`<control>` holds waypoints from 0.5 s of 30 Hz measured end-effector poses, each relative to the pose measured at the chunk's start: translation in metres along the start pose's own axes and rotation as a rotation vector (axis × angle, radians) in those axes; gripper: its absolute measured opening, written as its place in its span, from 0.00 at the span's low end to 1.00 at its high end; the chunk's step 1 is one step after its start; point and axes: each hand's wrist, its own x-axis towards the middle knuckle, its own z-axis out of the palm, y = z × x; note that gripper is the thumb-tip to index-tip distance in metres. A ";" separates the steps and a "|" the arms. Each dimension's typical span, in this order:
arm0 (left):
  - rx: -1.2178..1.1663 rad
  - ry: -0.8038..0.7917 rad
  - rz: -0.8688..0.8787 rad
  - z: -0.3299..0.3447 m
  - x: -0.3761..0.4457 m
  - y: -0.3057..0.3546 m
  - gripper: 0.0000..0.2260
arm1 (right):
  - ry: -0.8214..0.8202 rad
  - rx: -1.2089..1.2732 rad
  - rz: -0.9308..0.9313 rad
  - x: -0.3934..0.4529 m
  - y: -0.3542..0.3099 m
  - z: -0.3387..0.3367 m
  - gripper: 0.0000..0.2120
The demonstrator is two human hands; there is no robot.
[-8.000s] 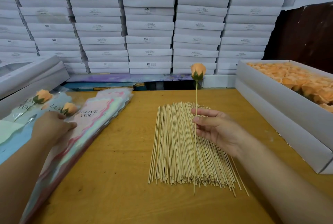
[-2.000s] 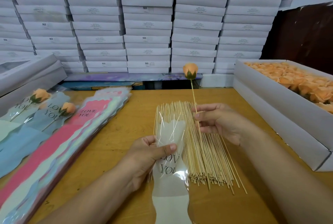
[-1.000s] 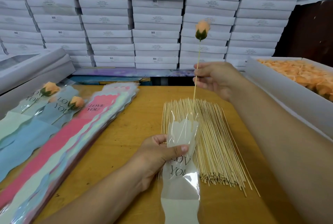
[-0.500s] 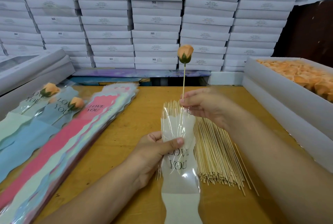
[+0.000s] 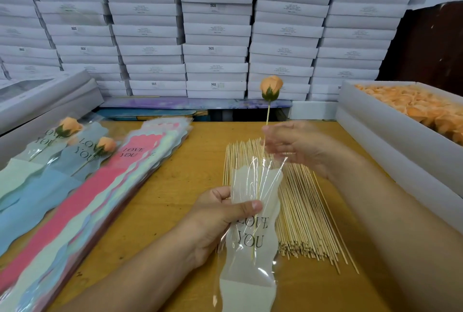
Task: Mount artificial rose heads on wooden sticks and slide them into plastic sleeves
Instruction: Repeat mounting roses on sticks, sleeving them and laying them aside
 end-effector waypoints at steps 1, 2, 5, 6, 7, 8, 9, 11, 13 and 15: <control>0.002 -0.004 0.000 0.000 0.000 0.000 0.26 | 0.062 0.010 -0.026 0.003 -0.004 -0.003 0.23; 0.002 -0.009 0.001 0.000 0.000 -0.001 0.26 | 0.129 0.028 -0.060 0.007 -0.008 -0.006 0.28; -0.002 -0.026 -0.002 0.000 -0.001 -0.001 0.25 | 0.269 -0.034 -0.213 0.019 -0.021 -0.017 0.35; 0.002 -0.030 -0.003 0.000 -0.001 -0.001 0.25 | 0.290 -0.083 -0.264 0.023 -0.024 -0.020 0.34; 0.006 -0.035 -0.004 0.000 -0.002 -0.001 0.24 | 0.300 -0.116 -0.302 0.026 -0.025 -0.022 0.33; 0.009 -0.042 -0.002 0.000 -0.002 -0.001 0.21 | 0.300 -0.128 -0.327 0.030 -0.027 -0.024 0.31; 0.012 -0.050 0.001 0.000 -0.002 -0.001 0.16 | 0.294 -0.128 -0.343 0.032 -0.027 -0.025 0.29; 0.014 -0.065 0.000 0.001 -0.004 -0.001 0.08 | 0.280 -0.135 -0.355 0.037 -0.028 -0.026 0.25; 0.017 -0.072 -0.006 0.001 -0.004 -0.001 0.07 | 0.279 -0.140 -0.355 0.042 -0.028 -0.025 0.16; 0.025 -0.084 -0.007 0.002 -0.005 0.000 0.07 | 0.304 -0.149 -0.340 0.044 -0.026 -0.024 0.14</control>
